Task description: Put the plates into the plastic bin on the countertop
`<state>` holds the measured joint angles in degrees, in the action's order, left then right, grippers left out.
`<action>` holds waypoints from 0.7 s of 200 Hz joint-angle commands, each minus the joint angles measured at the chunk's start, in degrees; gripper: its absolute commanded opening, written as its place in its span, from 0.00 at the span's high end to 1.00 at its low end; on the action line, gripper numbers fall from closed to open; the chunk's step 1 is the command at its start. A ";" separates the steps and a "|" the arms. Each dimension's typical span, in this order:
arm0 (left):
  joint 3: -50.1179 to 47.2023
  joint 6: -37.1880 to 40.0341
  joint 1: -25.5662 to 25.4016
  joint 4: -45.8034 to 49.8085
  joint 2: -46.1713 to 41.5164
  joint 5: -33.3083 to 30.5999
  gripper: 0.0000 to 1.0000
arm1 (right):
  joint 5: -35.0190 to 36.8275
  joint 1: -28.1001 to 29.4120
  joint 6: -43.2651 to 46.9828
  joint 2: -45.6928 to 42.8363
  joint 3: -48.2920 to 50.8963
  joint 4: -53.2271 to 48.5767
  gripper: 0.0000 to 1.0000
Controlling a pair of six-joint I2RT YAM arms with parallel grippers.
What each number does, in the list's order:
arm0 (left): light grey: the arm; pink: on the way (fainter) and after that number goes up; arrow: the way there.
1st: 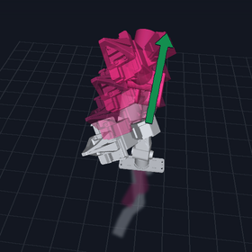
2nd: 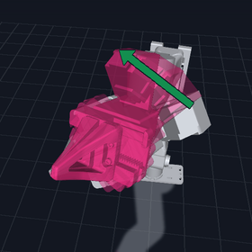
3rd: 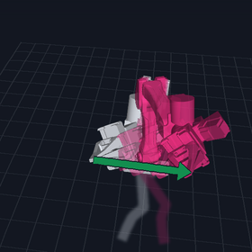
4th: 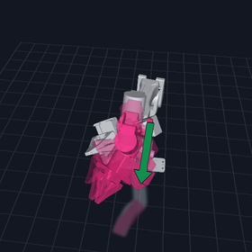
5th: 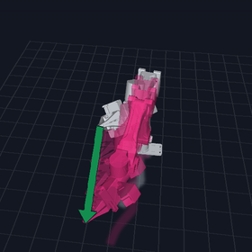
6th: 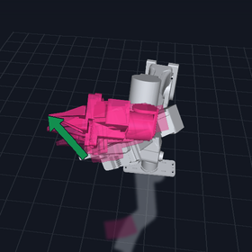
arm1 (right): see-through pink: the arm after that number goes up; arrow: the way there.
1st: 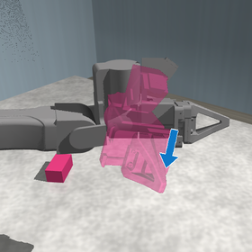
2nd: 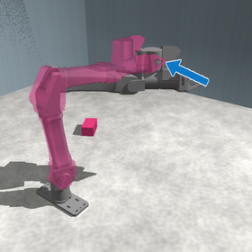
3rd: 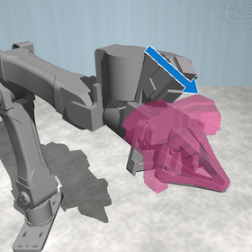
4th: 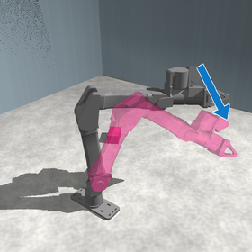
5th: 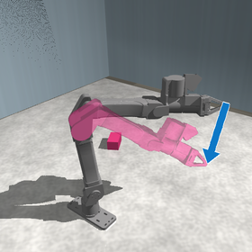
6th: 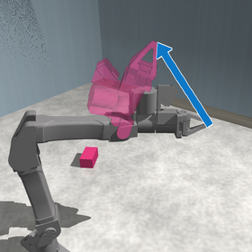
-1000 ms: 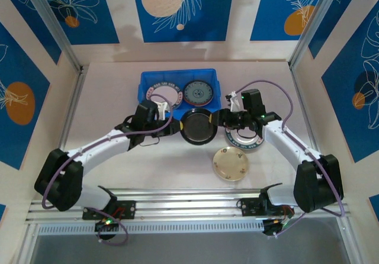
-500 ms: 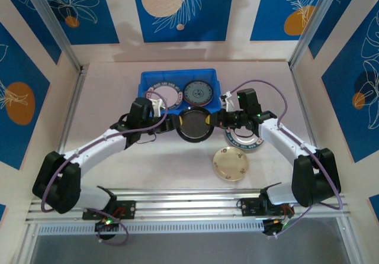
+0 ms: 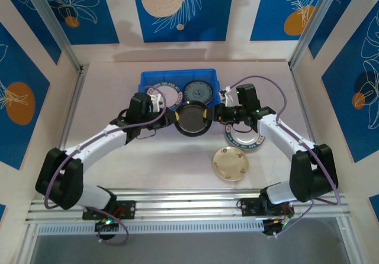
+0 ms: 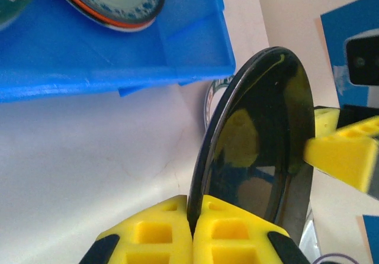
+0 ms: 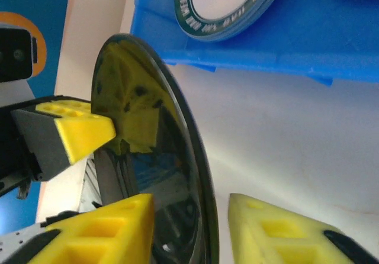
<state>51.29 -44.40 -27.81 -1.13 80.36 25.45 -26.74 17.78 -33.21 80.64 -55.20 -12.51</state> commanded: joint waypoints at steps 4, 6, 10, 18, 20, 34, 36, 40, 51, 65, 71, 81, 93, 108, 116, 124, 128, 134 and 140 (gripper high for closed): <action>5.76 2.50 2.50 2.10 1.05 -0.64 1.00 | 4.73 -2.96 -2.41 -2.91 -1.22 -1.76 0.55; 6.17 2.79 2.61 2.36 1.25 -0.77 1.00 | 5.24 -3.33 -2.70 -3.22 -1.09 -1.73 0.55; 7.00 3.26 2.81 2.95 1.59 -1.03 1.00 | 6.17 -4.09 -3.38 -4.03 -0.62 -1.52 0.55; 8.65 3.92 3.24 3.83 2.35 -1.64 1.00 | 7.27 -5.87 -4.66 -5.54 0.64 -0.36 0.55; 9.05 4.07 3.32 4.02 2.61 -1.81 1.00 | 7.31 -6.39 -5.02 -5.97 1.00 -0.07 0.55; 11.55 4.86 3.88 4.90 4.30 -2.88 1.00 | 8.06 -9.57 -6.27 -8.43 2.86 1.31 0.54; 12.04 4.92 3.94 5.06 4.64 -3.04 1.00 | 8.16 -9.97 -6.50 -8.73 3.05 1.38 0.55; 12.99 5.17 4.04 5.33 5.31 -3.17 1.00 | 8.30 -10.70 -6.66 -9.30 3.42 1.59 0.55; 15.52 5.89 4.33 5.97 7.18 -3.74 1.00 | 8.36 -12.70 -7.10 -10.67 4.23 1.76 0.55; 18.71 6.68 4.52 6.65 9.88 -4.76 1.00 | 8.13 -14.74 -7.47 -12.02 4.97 1.88 0.55; 20.18 6.58 4.76 6.90 11.04 -5.01 1.00 | 8.15 -15.39 -7.80 -12.47 5.37 1.74 0.55; 22.10 6.17 5.11 6.82 12.92 -5.51 1.00 | 8.20 -16.33 -8.32 -13.22 6.07 1.93 0.55; 24.11 5.62 5.44 6.40 15.23 -5.64 1.00 | 7.78 -17.26 -8.99 -13.78 6.88 2.38 0.55; 26.76 5.22 5.80 6.23 18.30 -5.87 1.00 | 7.61 -17.90 -9.63 -14.10 7.84 2.75 0.55; 27.90 4.83 5.92 5.91 19.90 -5.78 1.00 | 7.49 -18.15 -9.89 -14.11 8.17 3.00 0.56; 29.01 4.49 6.08 5.38 21.58 -5.34 1.00 | 7.49 -18.20 -10.23 -14.11 8.48 3.24 0.55; 29.56 4.23 6.15 5.15 22.30 -5.24 1.00 | 7.43 -18.26 -10.37 -14.11 8.65 3.42 0.56; 30.01 3.71 6.27 4.39 23.33 -5.12 1.00 | 7.24 -18.29 -10.58 -14.04 8.85 3.71 0.56; 30.29 3.12 6.36 3.51 24.17 -4.74 1.00 | 7.15 -18.33 -10.72 -13.90 8.88 3.80 0.56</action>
<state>78.41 -39.99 -22.33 5.08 101.36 20.32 -18.81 -0.21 -42.24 67.55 -47.35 -10.07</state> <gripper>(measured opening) 0.068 0.444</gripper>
